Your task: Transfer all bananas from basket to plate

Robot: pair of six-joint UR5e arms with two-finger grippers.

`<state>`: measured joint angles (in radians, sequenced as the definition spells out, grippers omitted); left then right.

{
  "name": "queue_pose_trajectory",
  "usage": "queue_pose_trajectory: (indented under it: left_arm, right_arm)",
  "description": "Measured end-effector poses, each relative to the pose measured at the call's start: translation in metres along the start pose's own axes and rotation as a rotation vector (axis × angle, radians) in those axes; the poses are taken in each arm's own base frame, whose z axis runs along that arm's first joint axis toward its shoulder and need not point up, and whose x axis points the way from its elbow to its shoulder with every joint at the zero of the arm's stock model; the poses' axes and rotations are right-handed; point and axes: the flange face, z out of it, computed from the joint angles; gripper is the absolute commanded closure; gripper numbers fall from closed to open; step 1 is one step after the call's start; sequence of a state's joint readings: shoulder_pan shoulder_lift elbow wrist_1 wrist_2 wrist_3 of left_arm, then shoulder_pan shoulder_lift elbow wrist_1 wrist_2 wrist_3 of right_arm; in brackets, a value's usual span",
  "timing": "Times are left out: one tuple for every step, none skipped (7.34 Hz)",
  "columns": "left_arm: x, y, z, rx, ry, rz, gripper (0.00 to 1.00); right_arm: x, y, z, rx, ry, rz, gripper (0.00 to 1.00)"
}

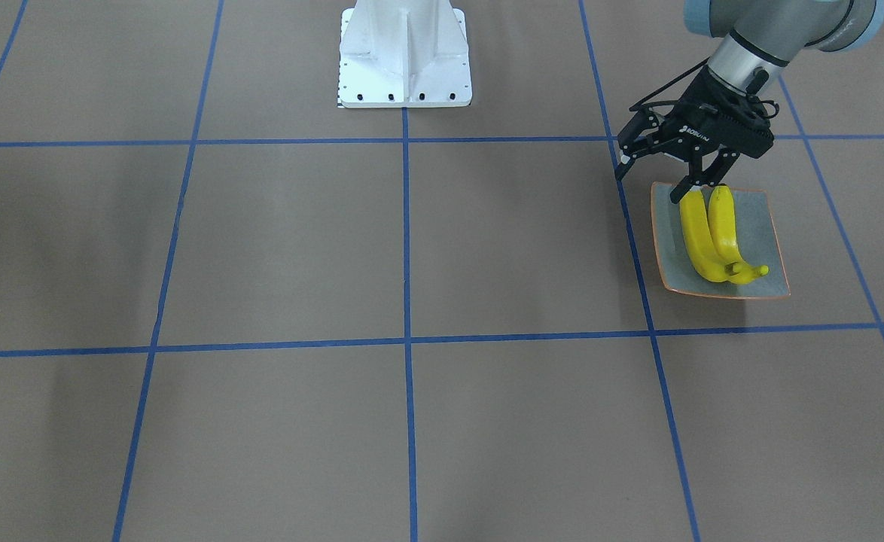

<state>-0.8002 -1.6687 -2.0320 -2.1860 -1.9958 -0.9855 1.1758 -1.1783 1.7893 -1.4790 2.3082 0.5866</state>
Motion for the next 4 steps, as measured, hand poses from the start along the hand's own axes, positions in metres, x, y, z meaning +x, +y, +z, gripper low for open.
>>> queue_pose_trajectory:
  left_arm:
    - [0.020,-0.013,0.001,0.020,0.033,-0.027,0.00]
    - [0.042,-0.027,0.002,0.038,0.068,-0.053,0.00]
    - [0.066,-0.041,0.000,0.057,0.109,-0.079,0.00]
    - [0.094,-0.053,-0.004,0.073,0.160,-0.104,0.00]
  right_arm:
    - [-0.048,0.003,0.011,0.051,-0.058,0.092,1.00]
    - [-0.099,0.005,0.020,0.090,-0.111,0.187,1.00]
    - [-0.153,0.010,0.027,0.119,-0.159,0.278,1.00]
    - [-0.200,0.019,0.027,0.136,-0.207,0.345,1.00]
